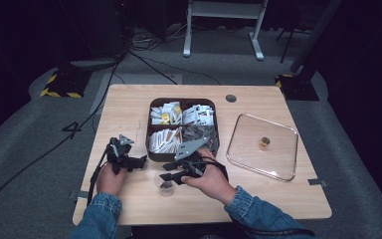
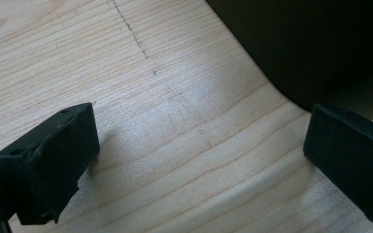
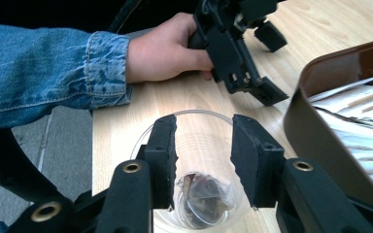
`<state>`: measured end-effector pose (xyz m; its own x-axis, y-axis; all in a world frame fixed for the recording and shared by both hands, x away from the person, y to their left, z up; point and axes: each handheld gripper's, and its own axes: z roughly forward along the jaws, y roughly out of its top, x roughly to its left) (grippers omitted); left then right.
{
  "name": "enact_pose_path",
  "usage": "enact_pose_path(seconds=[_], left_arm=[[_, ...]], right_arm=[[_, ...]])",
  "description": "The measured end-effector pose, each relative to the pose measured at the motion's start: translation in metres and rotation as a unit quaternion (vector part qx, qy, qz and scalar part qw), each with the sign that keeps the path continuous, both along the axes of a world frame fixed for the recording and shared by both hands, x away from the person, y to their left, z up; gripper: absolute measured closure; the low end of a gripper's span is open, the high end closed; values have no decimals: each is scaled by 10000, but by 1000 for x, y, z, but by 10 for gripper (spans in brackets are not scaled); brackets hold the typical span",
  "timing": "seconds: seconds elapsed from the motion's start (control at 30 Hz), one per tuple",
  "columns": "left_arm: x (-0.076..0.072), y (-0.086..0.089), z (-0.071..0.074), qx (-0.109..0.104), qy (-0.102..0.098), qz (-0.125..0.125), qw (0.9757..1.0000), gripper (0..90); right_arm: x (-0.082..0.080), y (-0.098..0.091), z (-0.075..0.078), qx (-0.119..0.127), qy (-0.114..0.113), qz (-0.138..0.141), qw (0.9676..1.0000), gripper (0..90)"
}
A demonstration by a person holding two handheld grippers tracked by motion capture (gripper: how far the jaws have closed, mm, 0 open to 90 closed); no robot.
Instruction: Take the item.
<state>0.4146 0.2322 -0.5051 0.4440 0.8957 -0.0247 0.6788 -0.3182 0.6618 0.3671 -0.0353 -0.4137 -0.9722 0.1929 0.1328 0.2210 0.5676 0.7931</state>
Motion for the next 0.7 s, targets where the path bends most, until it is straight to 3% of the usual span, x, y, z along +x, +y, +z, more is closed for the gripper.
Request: enact_pose_path(seconds=[0.3,0.7], left_arm=[[0,0,0,-1,0,18,10000,0],[0,2,0,-7,7,-61,10000,0]], right_arm=[[10,-15,11,115,-150,-320,9993,529],[25,-52,32,264,-403,-903,9948,491]])
